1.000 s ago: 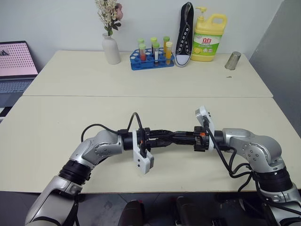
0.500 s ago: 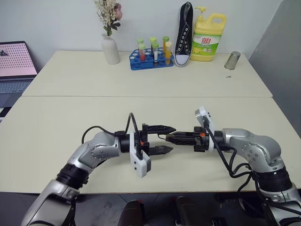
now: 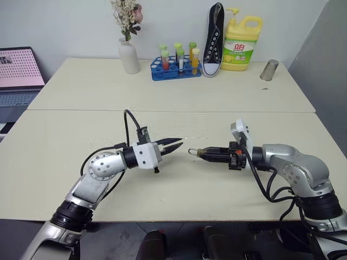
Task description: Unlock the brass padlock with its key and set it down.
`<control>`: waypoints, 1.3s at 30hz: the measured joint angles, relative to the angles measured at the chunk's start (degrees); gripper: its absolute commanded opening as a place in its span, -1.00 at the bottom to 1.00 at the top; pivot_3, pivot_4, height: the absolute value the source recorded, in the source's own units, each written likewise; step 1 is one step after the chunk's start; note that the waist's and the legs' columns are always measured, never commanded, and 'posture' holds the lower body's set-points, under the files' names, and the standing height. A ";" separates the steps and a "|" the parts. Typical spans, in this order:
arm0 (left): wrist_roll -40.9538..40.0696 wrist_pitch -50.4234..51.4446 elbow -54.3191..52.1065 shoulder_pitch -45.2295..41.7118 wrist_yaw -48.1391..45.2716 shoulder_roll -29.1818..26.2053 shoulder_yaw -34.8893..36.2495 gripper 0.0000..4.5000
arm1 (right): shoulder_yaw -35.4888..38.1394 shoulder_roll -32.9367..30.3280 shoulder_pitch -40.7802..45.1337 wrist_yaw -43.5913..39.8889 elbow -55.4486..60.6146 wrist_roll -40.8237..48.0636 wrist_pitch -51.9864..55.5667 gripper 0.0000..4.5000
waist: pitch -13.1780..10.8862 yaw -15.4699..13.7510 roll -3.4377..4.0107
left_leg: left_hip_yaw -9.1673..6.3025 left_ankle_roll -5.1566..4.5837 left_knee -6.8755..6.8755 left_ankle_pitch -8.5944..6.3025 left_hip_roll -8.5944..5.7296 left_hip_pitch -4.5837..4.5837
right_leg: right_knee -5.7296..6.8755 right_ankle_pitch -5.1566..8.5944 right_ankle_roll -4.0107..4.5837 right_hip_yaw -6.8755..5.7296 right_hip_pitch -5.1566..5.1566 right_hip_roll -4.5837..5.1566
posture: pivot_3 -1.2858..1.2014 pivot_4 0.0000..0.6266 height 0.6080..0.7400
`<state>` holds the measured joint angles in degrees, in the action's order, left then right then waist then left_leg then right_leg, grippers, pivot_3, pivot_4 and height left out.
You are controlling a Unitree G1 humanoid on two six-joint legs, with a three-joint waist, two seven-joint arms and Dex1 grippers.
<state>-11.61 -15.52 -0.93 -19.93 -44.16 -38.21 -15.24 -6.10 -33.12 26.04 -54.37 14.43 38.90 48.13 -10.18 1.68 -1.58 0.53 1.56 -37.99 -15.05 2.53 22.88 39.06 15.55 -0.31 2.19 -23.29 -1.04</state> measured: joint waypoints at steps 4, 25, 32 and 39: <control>-4.24 9.22 0.30 -0.44 -2.83 3.37 0.00 -1.00 | -0.24 0.00 0.00 -0.73 0.80 0.05 -0.07 -0.93 | 0.00 -0.02 0.00 | -0.02 0.00 -0.01 0.00 -0.01 0.02 | -0.01 0.00 0.00 0.00 0.00 -0.07 | 0.03 -0.52 1.00; -6.77 23.79 -7.85 0.45 -8.39 8.14 2.25 -1.00 | -1.57 -0.18 -0.05 -1.80 0.93 -0.75 -1.23 -0.93 | 0.00 -0.02 0.00 | -0.03 0.00 -0.01 0.00 -0.01 0.01 | 0.00 0.00 0.00 0.04 0.00 -0.10 | 0.03 -0.52 1.00; -7.51 26.44 -9.62 1.33 -8.55 8.13 3.08 -1.00 | -1.90 -0.18 -0.05 -2.07 0.74 -1.74 -1.58 -0.93 | 0.00 -0.02 0.00 | -0.03 0.00 -0.01 0.00 0.00 0.01 | 0.00 0.00 0.00 0.04 0.00 -0.10 | 0.03 -0.52 1.00; -8.85 30.38 -13.87 3.69 -11.05 6.18 3.57 -1.00 | -1.96 -0.17 -0.05 -2.50 -0.15 -2.31 -2.04 -0.93 | 0.00 -0.02 0.00 | -0.02 0.00 0.00 0.00 -0.01 0.00 | -0.01 0.01 0.00 0.04 0.00 -0.10 | 0.03 -0.52 1.00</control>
<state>-20.46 14.85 -14.80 -16.24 -55.21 -32.03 -11.68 -8.06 -33.29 26.00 -56.87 14.27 36.60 46.09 -10.18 1.66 -1.58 0.50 1.56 -38.00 -15.05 2.52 22.88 39.06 15.56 -0.31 2.24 -23.29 -1.14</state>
